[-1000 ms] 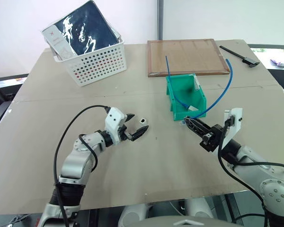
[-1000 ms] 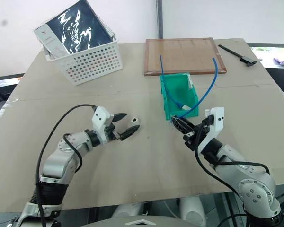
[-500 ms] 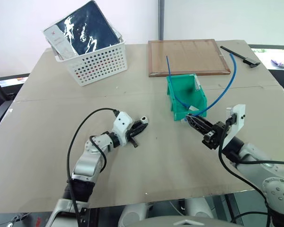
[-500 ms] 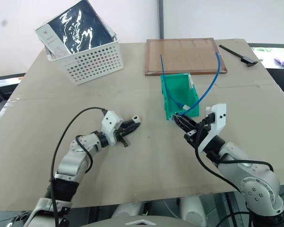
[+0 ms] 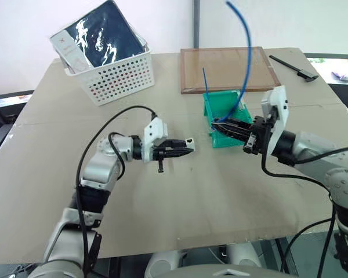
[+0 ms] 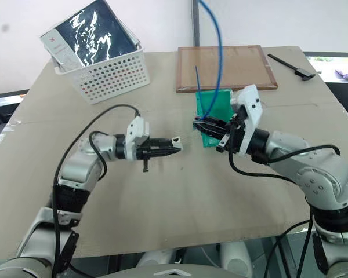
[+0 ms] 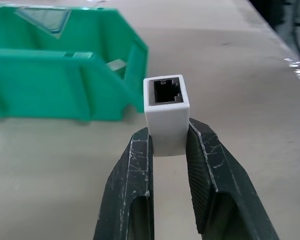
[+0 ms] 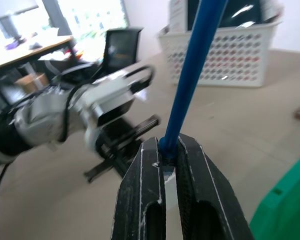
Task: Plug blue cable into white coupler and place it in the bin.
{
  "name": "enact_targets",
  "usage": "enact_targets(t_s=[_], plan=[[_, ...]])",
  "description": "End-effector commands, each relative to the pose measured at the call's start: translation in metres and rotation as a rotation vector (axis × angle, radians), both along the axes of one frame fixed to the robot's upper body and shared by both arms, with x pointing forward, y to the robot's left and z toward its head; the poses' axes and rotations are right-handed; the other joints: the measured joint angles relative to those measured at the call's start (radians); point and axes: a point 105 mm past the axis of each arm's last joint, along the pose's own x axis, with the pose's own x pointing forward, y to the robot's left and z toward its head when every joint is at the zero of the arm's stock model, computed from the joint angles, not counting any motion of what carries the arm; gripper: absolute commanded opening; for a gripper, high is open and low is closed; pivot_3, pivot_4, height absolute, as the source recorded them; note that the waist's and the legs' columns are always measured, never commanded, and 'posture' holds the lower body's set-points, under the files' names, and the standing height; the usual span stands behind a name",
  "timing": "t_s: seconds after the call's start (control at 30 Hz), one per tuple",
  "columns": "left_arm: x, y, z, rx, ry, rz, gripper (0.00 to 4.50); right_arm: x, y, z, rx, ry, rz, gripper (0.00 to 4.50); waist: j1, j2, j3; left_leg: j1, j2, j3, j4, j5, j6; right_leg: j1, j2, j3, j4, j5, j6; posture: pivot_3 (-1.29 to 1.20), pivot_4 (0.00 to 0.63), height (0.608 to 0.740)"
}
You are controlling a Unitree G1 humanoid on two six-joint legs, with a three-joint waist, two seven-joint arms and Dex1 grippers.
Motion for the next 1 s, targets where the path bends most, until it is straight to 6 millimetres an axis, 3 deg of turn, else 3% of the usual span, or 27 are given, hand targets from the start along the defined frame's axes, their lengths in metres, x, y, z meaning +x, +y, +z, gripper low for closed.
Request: enact_targets(t_s=[0.03, 0.2, 0.4, 0.47, 0.57, 0.7, 1.0], plan=[[-0.008, -0.007, 0.022, -0.008, -0.026, -0.088, 0.35, -0.003, 0.004, 0.007, -0.052, -0.027, 0.086, 0.0, 0.0, 0.0, 0.0, -0.001, 0.0, 0.0, 0.0, 0.0, -0.001, -0.001, 0.0, 0.0, 0.0, 0.0, 0.0, 0.0, 0.15, 0.74], [-0.014, -0.011, 0.028, 0.031, -0.065, -0.148, 0.35, -0.001, 0.014, 0.014, -0.102, -0.018, 0.184, 0.0, -0.001, 0.0, 0.0, -0.013, -0.001, 0.001, 0.002, 0.002, -0.003, -0.013, -0.002, 0.001, 0.002, 0.001, 0.0, 0.0, 0.15, 0.74], [-0.018, -0.013, 0.023, 0.066, -0.109, -0.171, 0.35, 0.003, 0.022, 0.006, -0.137, -0.002, 0.218, 0.0, 0.002, 0.0, 0.0, -0.016, -0.001, 0.001, 0.002, 0.002, -0.003, -0.016, -0.003, 0.0, 0.002, 0.001, 0.0, 0.0, 0.15, 0.74], [-0.017, -0.015, 0.014, 0.081, -0.114, -0.152, 0.35, 0.004, 0.021, 0.001, -0.141, 0.008, 0.218, 0.0, 0.003, 0.0, 0.0, -0.016, -0.002, 0.001, 0.003, 0.002, -0.003, -0.016, -0.003, 0.0, 0.002, 0.001, 0.0, 0.0, 0.15, 0.74], [-0.008, -0.022, -0.015, 0.14, -0.16, -0.08, 0.35, 0.004, 0.016, -0.009, -0.152, 0.019, 0.209, 0.0, 0.005, 0.0, 0.0, -0.016, -0.002, 0.001, 0.003, 0.002, -0.003, -0.016, -0.003, 0.0, 0.002, 0.001, 0.0, 0.0, 0.15, 0.74], [-0.011, -0.036, -0.046, 0.159, -0.149, -0.047, 0.35, 0.002, 0.01, -0.023, -0.166, 0.03, 0.192, 0.0, 0.007, 0.0, -0.001, -0.016, -0.002, 0.001, 0.003, 0.002, -0.003, -0.016, -0.003, 0.001, 0.002, 0.001, 0.0, 0.0, 0.15, 0.74], [-0.013, -0.041, -0.071, 0.216, -0.153, -0.056, 0.35, 0.004, 0.003, -0.069, -0.28, 0.033, 0.18, 0.0, 0.005, -0.001, -0.001, -0.014, -0.002, 0.003, 0.004, 0.002, -0.003, -0.017, -0.003, 0.003, 0.008, 0.002, -0.001, 0.0, 0.15, 0.74]])
